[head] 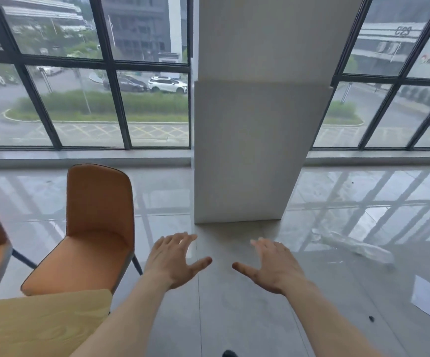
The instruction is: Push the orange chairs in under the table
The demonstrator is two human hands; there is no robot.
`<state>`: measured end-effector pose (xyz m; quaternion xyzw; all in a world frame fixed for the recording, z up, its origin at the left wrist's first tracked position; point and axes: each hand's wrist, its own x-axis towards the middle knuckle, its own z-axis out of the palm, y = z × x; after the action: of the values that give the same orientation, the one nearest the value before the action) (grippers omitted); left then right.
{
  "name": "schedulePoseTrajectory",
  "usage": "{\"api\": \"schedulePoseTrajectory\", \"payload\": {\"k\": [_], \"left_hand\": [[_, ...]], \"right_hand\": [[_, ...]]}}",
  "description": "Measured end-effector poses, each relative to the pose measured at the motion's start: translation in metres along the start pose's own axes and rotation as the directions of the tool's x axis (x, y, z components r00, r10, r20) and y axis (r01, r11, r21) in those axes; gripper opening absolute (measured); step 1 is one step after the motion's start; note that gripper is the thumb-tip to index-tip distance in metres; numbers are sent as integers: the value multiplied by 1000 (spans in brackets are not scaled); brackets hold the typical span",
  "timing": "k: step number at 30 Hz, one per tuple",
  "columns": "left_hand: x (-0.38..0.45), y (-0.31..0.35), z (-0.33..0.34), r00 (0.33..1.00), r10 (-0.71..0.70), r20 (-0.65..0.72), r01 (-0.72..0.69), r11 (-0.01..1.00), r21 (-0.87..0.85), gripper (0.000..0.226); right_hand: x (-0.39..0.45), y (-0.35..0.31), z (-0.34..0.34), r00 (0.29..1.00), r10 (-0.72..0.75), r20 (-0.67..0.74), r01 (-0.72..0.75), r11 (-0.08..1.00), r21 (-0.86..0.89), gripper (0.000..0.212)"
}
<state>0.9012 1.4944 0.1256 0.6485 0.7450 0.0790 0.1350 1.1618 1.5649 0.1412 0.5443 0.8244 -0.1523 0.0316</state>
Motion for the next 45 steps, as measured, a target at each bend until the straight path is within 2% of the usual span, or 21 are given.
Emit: {"api": "schedulePoseTrajectory", "payload": {"k": [8,14,23,32,39,42,45], "left_hand": [[184,-9,-47,990,-133,-51,132,991,-20,87],[282,-59,-74,965,-251,-81,248,968,-45,87],[431,-197,-96,910,-391,-135,375,918,-130,87],[549,-353,-154,828,-540,-152,507,836,-210,90],[588,-462,-179,695,-696,-178,648,715,-264,90],[600,-507,-185,608,-776,-168,720,628,-295,92],[611,-549,-195,483,-855,-188,793,519,-319,93]], "right_hand": [[217,24,-75,992,-128,24,129,991,-39,105],[354,-11,-102,971,-233,60,235,972,-29,108],[567,-116,-111,922,-372,109,382,920,-93,102],[756,-268,-136,851,-503,153,519,849,-97,100],[878,-381,-120,727,-658,198,683,723,-106,101],[930,-439,-110,645,-726,236,759,644,-92,100],[982,-501,-100,533,-802,270,843,531,-89,101]]}}
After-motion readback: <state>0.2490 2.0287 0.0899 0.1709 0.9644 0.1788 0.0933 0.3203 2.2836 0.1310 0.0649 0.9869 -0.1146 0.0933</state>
